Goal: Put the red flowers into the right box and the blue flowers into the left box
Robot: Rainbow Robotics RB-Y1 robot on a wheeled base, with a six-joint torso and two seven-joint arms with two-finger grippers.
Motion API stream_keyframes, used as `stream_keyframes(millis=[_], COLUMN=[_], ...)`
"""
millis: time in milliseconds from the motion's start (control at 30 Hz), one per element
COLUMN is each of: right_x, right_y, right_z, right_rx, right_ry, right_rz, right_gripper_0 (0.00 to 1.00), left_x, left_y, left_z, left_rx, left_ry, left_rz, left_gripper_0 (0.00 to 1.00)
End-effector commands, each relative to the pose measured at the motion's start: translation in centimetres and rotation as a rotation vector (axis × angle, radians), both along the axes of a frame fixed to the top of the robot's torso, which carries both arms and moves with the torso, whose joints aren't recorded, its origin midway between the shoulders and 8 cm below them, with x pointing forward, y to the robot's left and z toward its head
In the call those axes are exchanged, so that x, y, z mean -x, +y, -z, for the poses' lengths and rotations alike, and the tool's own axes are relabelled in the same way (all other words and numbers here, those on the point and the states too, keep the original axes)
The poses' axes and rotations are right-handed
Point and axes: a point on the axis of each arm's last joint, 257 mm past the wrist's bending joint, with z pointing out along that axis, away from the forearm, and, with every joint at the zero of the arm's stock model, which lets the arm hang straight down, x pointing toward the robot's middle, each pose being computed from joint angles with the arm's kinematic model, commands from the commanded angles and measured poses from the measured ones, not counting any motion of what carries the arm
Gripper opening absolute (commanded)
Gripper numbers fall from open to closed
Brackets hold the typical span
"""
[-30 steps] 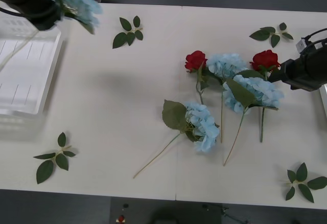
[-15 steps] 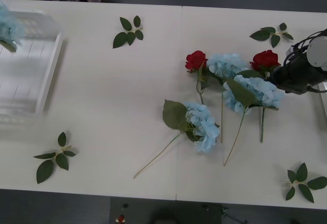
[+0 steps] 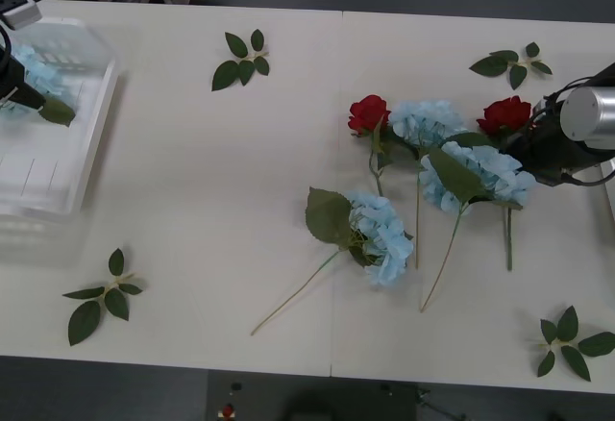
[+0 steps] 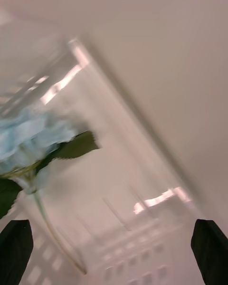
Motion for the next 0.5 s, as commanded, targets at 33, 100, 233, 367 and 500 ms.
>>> stream_keyframes(millis=[33, 100, 233, 367, 500], right_x=[-1.6, -1.8, -2.4, -2.9, -1.8], right_y=[-0.6, -0.9, -2.2, -6.5, -12.5], right_z=[-2.5, -3.0, -4.8, -9.8, -14.5], right_rx=[0.014, 0.013, 0.010, 0.105, 0.302], right_ry=[-0.044, -0.054, -0.085, -0.114, -0.085], right_rz=[-0.016, -0.013, 0.000, -0.038, -0.115], right_gripper_0=[0.00, 0.00, 0.00, 0.00, 0.00], left_x=[3.0, 4.5, 6.5, 7.4, 9.1], left_y=[-10.8, -15.5, -23.8, -30.2, -34.1], left_z=[-2.4, -0.9, 2.7, 5.8, 8.2], left_rx=[0.293, 0.361, 0.363, 0.375, 0.344], left_ry=[0.130, 0.209, 0.276, 0.277, 0.290], left_rz=[0.109, 0.169, 0.309, 0.322, 0.365], left_gripper_0=[0.97, 0.97, 1.00, 1.00, 1.00])
